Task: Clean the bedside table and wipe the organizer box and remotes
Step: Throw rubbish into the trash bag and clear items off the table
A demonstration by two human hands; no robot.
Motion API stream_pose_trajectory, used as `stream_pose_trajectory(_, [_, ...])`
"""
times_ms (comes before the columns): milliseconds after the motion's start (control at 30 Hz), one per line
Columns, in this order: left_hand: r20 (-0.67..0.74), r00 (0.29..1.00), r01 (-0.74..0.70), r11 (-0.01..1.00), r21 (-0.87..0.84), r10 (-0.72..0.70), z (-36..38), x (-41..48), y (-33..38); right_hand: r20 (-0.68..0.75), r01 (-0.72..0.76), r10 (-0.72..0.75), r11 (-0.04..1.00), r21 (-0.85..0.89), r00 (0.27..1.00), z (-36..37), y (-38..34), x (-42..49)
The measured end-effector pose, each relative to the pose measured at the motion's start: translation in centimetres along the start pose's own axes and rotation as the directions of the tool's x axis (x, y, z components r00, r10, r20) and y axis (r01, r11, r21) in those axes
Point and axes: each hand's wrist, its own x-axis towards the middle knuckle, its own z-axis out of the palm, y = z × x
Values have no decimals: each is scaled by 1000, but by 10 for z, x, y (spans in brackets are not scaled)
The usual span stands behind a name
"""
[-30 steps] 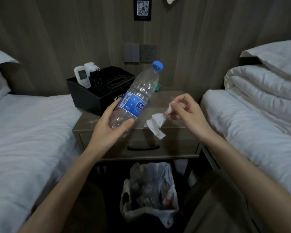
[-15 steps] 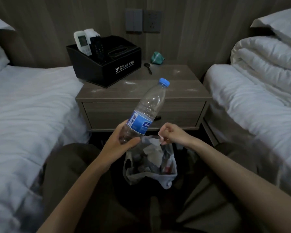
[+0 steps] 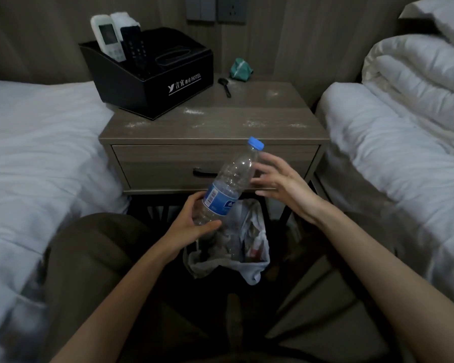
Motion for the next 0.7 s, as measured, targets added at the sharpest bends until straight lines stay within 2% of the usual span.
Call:
stream_pose_trajectory(167, [149,989,-9,995,103,-7,9,14,-10,-103,112,-113,994,-19,988,9,2,2])
stream_pose_trajectory(267, [204,979,-61,968,243,10,12,20,-19,-73,129,-142,979,-158,987,11,12,8])
stream_pose_trajectory(367, [127,991,-17,912,409,-39,4,25,-34,-2,103,-111,929,-355,994,12,33,18])
stream_pose_trajectory(433, [1,985,144,820,553,-174,-4,27,-46,28,53,-45,891,-450,999,15,54,25])
stream_pose_trajectory(500, [-73,961,254,751,610,-266,-8,28,-58,39,-13,38,857,-516,999,18,74,34])
stream_pose_trajectory(700, [-30,959,238,741,628,-283,-5,27,-82,98,-71,168,776,-627,981,35,114,54])
